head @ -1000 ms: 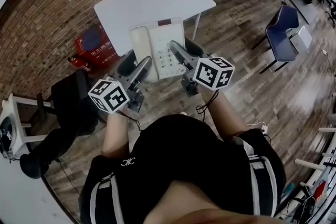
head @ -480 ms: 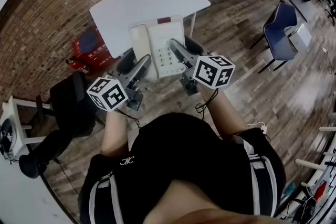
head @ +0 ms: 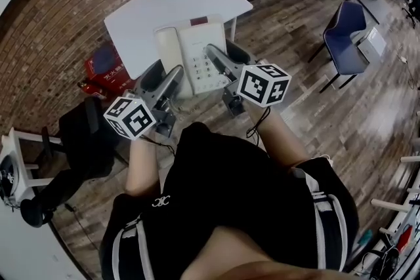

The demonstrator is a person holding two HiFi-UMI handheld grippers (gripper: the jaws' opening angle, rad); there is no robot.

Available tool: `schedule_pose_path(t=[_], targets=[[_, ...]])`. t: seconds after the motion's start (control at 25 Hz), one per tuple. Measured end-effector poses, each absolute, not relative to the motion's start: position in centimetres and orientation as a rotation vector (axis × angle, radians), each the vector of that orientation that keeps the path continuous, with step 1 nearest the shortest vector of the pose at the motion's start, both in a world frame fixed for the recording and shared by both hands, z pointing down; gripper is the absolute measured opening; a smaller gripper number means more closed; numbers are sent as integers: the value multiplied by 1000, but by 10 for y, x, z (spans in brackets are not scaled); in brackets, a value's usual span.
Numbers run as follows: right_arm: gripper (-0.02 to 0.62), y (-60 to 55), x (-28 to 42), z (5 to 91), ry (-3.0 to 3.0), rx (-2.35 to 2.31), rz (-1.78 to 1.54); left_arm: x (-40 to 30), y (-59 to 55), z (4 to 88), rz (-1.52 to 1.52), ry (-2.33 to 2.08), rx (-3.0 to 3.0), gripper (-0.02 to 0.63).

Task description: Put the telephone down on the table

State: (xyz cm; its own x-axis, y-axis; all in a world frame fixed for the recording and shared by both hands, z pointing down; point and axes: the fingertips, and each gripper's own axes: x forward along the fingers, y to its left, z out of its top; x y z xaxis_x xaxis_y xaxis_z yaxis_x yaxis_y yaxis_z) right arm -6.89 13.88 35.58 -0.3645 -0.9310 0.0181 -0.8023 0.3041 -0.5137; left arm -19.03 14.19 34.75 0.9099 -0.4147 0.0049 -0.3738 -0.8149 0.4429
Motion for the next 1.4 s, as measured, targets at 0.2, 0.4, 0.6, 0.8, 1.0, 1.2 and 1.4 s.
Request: schedule_pose_path(t=[0.2,0.4,0.6,0.8,1.0,1.2,1.4], targets=[[209,128,-51,355,2280,-1586,-641,-173,129,348,-125,-551,2635,288],[209,119,-40,367,2265,-1602,-648,-161,119,359,-118,-528,2638,288],[209,94,-25,367,2262,-1611,-629,-147,93,360,-133,-511,2651,288],[209,54,4,366,2265,-1632,-636,-118,52,361,-142,-502,2635,288],[209,16,31,376,2274,-1641,-647,-90,15,372,-128,-499,2616,288],[209,-33,53,381,2283,-1624,-675,-69,-33,375,-117,-521,2599,288],[209,-81,70,389,2288,-1600,-730,-51,-79,381,-90,-546,2568,287]])
